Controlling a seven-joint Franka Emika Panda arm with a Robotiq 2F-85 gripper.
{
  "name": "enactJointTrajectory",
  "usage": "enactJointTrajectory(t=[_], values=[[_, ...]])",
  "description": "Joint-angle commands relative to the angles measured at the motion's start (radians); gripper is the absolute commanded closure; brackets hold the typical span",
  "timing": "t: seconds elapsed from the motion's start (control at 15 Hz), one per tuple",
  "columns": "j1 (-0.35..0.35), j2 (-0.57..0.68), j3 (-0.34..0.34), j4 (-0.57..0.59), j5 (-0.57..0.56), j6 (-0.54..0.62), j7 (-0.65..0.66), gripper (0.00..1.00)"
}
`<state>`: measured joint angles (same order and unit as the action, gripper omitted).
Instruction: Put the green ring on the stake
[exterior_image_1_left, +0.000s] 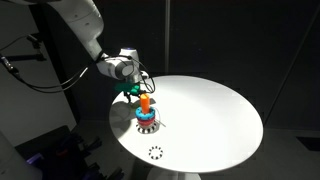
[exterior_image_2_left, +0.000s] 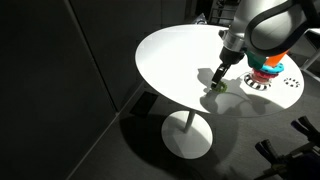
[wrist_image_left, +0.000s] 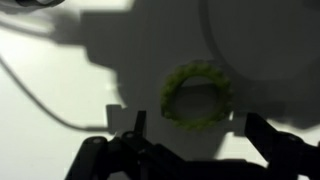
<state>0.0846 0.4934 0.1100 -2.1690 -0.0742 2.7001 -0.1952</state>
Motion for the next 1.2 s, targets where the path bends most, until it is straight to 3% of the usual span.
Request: enactJointTrajectory(t=[0.0,1.13], values=[[-0.003,0.006,0.009,0.025,-0.014,-0.033,-0.015,0.0],[0.017,0.019,-0.014,0.02,-0.064,-0.041,0.005,0.0]])
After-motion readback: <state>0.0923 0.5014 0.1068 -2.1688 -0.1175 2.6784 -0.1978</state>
